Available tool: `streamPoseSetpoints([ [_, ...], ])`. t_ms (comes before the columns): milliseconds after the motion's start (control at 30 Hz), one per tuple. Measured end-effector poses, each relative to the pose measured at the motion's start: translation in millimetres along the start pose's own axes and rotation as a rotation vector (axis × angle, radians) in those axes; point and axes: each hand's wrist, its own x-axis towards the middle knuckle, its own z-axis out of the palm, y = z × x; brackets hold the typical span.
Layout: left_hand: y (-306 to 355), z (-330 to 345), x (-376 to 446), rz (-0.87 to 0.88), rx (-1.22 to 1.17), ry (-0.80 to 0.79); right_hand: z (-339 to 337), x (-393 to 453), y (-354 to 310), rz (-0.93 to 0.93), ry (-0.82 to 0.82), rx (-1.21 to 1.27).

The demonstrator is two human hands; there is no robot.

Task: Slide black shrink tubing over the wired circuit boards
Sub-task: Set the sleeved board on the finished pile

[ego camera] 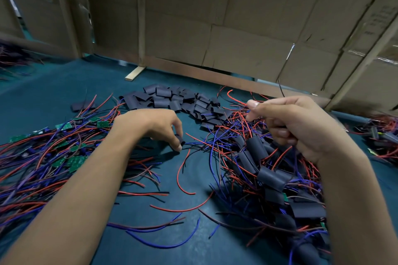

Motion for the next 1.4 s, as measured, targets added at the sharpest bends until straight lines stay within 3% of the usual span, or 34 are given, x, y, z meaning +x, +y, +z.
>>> streamPoseSetpoints([
  [333,-9,3,-3,0.071,-0.142,0.102,-5,-4,-3,-0.018,0.045,0.025],
  [433,-6,2,-6,0.169,-0.192,0.201,-3,-5,-4,-0.026,0.024,0.034],
  [533,3,0,-11,0.328,-0.407,0.292,-3,-5,-5,-0.037,-0.016,0.099],
  [667,18,-3,-17,0.468,-0.726,0.282,-6,-6,-7,-0.044,-0.115,0.256],
  [767,25,-7,-19,0.510,-0.619,0.310,-10,-8,-9,-0.046,-0.224,0.376],
  [833,31,-10,-23,0.519,-0.517,0.412,-13,-10,-9,-0.033,-0.304,0.460],
  [967,50,-15,-36,0.653,-0.563,0.418,-14,-9,-8,0.002,-0.398,0.587],
  [1100,66,-21,-50,0.748,-0.616,0.415,-15,-7,-5,0.014,-0.411,0.662],
  [1400,72,-23,-60,0.718,-0.636,0.378,-19,-6,-6,-0.013,-0.375,0.728],
])
